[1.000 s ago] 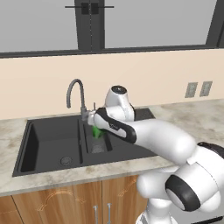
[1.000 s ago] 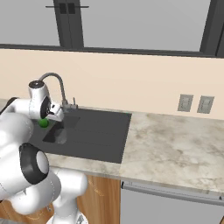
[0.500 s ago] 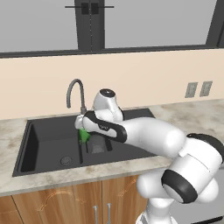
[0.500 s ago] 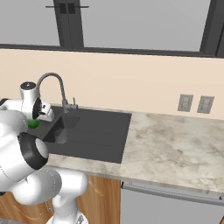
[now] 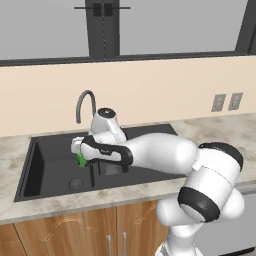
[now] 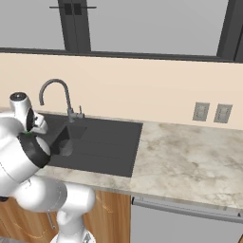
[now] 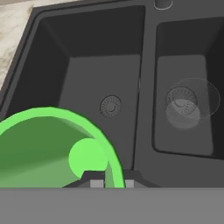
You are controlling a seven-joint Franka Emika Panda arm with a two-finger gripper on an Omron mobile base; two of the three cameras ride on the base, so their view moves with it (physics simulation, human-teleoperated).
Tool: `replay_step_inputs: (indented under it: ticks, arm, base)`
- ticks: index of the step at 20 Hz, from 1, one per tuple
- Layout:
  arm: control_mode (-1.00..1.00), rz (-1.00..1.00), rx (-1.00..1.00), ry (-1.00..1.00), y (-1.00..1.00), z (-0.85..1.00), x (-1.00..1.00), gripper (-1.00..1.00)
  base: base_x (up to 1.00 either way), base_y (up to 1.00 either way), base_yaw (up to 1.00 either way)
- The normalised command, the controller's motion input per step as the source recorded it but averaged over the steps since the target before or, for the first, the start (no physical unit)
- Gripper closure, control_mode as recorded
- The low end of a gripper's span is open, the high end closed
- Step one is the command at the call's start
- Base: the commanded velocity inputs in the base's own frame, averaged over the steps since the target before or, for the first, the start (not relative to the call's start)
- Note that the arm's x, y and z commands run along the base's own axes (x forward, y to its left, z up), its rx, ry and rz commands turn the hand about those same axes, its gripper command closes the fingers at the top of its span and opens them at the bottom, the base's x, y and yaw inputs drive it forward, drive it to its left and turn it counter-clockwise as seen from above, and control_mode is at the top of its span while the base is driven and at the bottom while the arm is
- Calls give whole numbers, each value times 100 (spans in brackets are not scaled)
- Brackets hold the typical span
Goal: Move any existing items from the left basin to the right basin for drying. Then move the cup from the counter to the left basin of the sink for washing.
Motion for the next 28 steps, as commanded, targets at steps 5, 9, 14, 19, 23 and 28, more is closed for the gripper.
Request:
replay_step_inputs:
  ticks: [5, 9, 14, 19, 23, 28]
  arm:
    - [-100, 0, 0, 0, 41, -17, 0, 100]
    - [-100, 0, 0, 0, 23, -20, 0, 100]
    - [-100, -4, 0, 0, 16, -17, 3, 100]
    - [-100, -4, 0, 0, 16, -20, 1, 100]
    - [-100, -4, 0, 0, 12, -24, 0, 100]
    - [-100, -3, 0, 0, 8, -27, 6, 100]
  base:
    - [0, 0, 0]
    - [0, 0, 0]
    - [0, 0, 0]
    - [0, 0, 0]
    - [0, 0, 0]
    - [0, 0, 0]
